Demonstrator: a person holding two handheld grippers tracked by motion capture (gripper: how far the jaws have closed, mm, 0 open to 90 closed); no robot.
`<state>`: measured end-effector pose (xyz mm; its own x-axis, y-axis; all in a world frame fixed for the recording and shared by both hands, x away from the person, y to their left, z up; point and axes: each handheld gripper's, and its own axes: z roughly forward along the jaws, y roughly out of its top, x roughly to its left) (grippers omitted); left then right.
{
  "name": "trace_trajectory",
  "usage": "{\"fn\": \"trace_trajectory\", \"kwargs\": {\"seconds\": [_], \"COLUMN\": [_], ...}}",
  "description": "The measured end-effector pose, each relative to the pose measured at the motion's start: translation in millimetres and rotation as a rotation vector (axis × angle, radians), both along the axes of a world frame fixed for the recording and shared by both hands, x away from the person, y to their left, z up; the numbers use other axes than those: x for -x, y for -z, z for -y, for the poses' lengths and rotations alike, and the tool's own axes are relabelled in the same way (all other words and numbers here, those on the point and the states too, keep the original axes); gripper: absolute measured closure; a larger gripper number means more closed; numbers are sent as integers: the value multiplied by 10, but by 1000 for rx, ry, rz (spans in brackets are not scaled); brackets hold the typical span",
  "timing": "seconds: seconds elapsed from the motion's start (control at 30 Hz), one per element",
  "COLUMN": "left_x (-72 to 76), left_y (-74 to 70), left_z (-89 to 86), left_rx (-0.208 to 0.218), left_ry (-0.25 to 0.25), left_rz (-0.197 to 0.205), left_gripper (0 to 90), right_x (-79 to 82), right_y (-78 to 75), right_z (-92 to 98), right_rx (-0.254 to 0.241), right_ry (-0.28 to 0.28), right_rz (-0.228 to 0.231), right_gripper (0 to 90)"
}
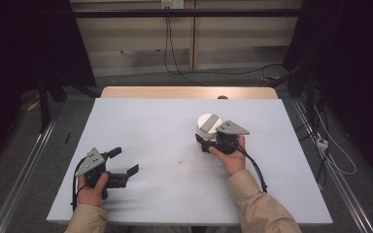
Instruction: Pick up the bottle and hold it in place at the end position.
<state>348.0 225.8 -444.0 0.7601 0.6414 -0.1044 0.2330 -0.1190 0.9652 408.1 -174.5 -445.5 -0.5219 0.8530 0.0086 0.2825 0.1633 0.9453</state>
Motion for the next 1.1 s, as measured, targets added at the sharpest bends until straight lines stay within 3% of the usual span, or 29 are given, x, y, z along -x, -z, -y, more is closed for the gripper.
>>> {"fn": "trace_trajectory", "kwargs": {"seconds": [1.1], "left_x": [-4], "left_y": [6], "left_z": [4], "left_rx": [-11], "left_ry": [2], "left_rz": [-3], "left_gripper": [41], "right_x": [-112], "right_y": [23], "right_z": [-177], "right_rx": [1], "right_ry": [-41], "right_rz": [-17], "right_gripper": [183]}}
